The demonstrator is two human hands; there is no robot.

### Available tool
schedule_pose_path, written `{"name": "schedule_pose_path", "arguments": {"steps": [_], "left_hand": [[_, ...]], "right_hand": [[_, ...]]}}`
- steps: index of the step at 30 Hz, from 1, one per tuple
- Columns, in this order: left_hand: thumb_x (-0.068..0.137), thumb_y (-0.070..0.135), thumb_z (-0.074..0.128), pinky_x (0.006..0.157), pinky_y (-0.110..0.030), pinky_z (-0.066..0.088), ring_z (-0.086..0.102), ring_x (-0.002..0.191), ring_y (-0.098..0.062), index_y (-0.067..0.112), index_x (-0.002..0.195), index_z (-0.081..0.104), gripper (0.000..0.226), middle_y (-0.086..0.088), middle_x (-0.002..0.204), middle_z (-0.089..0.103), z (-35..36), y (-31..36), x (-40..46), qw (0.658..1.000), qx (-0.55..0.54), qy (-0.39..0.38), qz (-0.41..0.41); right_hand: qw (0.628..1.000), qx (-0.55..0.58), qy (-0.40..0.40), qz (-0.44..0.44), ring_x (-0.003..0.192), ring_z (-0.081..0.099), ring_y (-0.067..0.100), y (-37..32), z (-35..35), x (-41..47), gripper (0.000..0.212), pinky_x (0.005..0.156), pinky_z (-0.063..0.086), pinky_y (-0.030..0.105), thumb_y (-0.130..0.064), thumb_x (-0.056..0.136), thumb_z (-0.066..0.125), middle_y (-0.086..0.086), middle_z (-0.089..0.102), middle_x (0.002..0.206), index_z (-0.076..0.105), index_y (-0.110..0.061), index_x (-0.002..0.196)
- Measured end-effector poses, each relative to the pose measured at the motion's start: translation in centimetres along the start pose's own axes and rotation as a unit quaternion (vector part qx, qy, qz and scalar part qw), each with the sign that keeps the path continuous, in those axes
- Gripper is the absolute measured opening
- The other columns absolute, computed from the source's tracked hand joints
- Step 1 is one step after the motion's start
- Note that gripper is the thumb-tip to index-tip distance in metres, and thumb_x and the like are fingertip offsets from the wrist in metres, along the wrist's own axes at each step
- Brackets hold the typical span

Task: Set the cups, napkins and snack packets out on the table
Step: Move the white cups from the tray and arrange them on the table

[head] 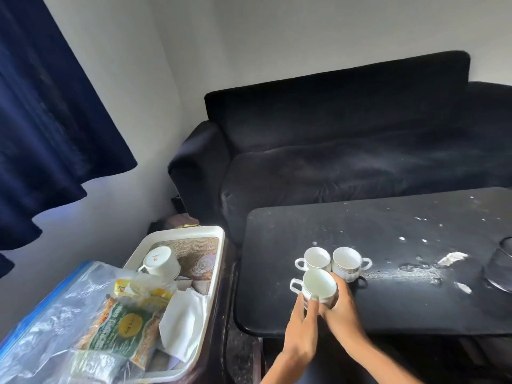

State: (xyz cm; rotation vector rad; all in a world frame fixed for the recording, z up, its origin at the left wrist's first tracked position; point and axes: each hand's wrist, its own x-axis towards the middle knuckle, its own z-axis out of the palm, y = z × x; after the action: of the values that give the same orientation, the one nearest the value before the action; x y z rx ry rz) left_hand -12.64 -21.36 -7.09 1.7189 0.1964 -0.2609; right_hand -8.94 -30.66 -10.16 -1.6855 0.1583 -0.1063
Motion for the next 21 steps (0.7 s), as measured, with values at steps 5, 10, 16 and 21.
{"name": "schedule_pose_path", "arguments": {"steps": [5, 10, 16, 21], "left_hand": [[0.1, 0.043, 0.038, 0.113, -0.027, 0.029, 0.04, 0.135, -0.007, 0.033, 0.147, 0.031, 0.049, 0.013, 0.146, 0.044, 1.6, -1.5, 0.4, 0.998, 0.061, 0.013, -0.011], [0.098, 0.049, 0.037, 0.117, -0.031, 0.023, 0.03, 0.142, -0.011, 0.04, 0.15, 0.018, 0.055, 0.018, 0.151, 0.035, 1.9, -2.6, 1.1, 0.993, 0.118, 0.006, -0.003], [0.1, 0.046, 0.03, 0.121, -0.034, 0.001, 0.019, 0.146, -0.009, 0.031, 0.153, 0.008, 0.059, 0.017, 0.157, 0.023, 2.1, -3.3, 2.1, 0.982, 0.188, 0.004, 0.006], [0.1, 0.049, 0.026, 0.121, -0.037, 0.001, 0.01, 0.148, -0.012, 0.026, 0.154, 0.002, 0.063, 0.009, 0.16, 0.015, 2.1, -3.7, 2.8, 0.971, 0.24, 0.01, 0.024]], "right_hand": [[1.0, -0.012, -0.02, 0.009, 0.102, 0.061, 0.006, 1.4, -1.1, 0.4, 0.057, 0.088, 0.047, 0.026, -0.001, 0.068, 0.078, -0.014, 0.064, 0.106, 0.053, -0.038, 0.104], [0.999, -0.034, -0.035, 0.019, 0.104, 0.06, 0.003, 2.4, -1.5, 1.0, 0.064, 0.09, 0.048, 0.027, -0.008, 0.067, 0.081, -0.017, 0.063, 0.11, 0.05, -0.047, 0.106], [0.997, -0.056, -0.043, 0.027, 0.108, 0.058, 0.003, 3.2, -1.6, 1.8, 0.068, 0.094, 0.047, 0.029, -0.007, 0.069, 0.078, -0.019, 0.061, 0.114, 0.046, -0.053, 0.107], [0.997, -0.05, -0.048, 0.035, 0.108, 0.056, -0.001, 3.2, -1.6, 2.4, 0.072, 0.091, 0.044, 0.022, -0.004, 0.069, 0.077, -0.024, 0.06, 0.114, 0.045, -0.053, 0.111]]}}
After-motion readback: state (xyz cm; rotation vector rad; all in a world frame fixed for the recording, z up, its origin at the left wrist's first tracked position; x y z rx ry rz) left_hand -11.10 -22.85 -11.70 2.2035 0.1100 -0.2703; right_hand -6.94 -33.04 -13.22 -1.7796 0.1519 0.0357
